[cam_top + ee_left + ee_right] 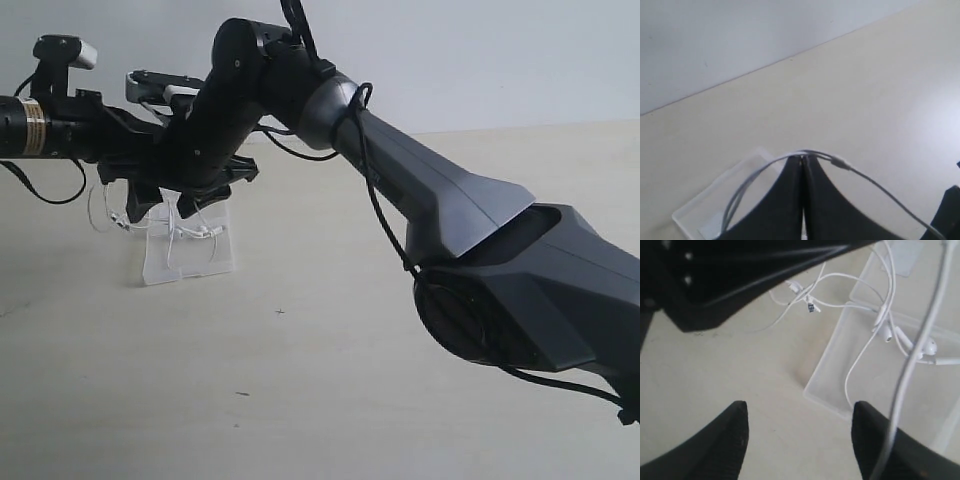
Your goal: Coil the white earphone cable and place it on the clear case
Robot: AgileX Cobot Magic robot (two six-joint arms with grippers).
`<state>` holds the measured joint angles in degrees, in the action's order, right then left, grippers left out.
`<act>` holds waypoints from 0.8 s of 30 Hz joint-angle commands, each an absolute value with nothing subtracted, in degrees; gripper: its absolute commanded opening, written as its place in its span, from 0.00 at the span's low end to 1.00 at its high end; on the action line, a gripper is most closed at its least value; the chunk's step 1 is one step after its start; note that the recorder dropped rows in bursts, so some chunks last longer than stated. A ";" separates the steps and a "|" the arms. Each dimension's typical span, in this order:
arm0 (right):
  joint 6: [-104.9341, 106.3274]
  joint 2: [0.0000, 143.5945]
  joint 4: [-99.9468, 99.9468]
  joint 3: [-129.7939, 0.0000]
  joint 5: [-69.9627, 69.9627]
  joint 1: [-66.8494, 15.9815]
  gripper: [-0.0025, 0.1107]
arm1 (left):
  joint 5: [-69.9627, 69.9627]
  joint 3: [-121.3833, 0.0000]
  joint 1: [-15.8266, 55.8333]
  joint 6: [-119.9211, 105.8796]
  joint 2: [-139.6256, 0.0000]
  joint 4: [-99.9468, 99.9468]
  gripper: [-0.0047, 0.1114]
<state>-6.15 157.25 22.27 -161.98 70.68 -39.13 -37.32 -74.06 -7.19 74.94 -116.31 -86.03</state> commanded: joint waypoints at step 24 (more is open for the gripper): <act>-7.11 153.96 19.33 -162.04 69.96 -39.16 0.61 | -35.92 -76.16 -6.91 80.99 -116.69 -86.11 0.04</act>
